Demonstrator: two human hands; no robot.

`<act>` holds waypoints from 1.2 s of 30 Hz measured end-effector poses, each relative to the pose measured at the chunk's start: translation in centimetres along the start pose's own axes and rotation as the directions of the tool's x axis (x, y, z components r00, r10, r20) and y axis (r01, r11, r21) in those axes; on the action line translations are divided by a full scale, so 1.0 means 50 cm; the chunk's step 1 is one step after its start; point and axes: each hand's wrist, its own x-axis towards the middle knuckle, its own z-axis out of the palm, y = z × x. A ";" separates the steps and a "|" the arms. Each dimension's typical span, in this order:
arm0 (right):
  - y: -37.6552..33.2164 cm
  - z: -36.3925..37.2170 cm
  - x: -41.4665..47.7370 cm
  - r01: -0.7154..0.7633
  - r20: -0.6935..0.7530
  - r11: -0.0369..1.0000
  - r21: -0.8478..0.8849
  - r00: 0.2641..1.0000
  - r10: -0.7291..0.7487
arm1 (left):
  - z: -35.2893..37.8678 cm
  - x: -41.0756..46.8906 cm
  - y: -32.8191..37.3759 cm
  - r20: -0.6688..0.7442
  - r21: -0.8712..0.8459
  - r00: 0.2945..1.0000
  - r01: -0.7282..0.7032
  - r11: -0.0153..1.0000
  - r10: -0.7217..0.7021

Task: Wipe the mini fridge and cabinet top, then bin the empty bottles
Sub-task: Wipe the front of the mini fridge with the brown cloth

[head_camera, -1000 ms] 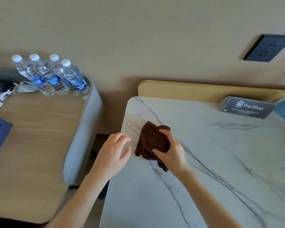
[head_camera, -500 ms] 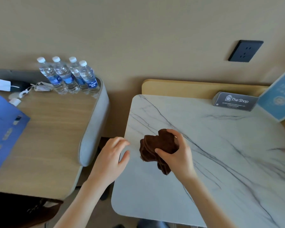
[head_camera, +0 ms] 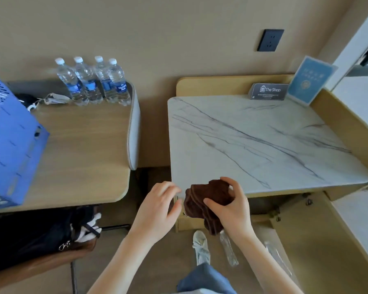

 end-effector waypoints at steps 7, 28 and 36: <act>-0.018 -0.053 -0.181 -0.039 -0.120 0.999 -0.026 0.992 0.035 | -0.024 -0.132 0.049 0.039 -0.033 0.997 -0.064 0.997 0.065; 0.135 -0.497 -0.685 -0.182 -0.445 0.980 -0.075 0.886 0.131 | 0.242 -0.400 0.475 0.284 -0.053 0.876 -0.391 0.919 0.389; 0.173 -0.632 -0.791 -0.209 -0.505 0.976 -0.056 0.849 0.153 | 0.308 -0.473 0.608 0.299 -0.008 0.843 -0.467 0.884 0.447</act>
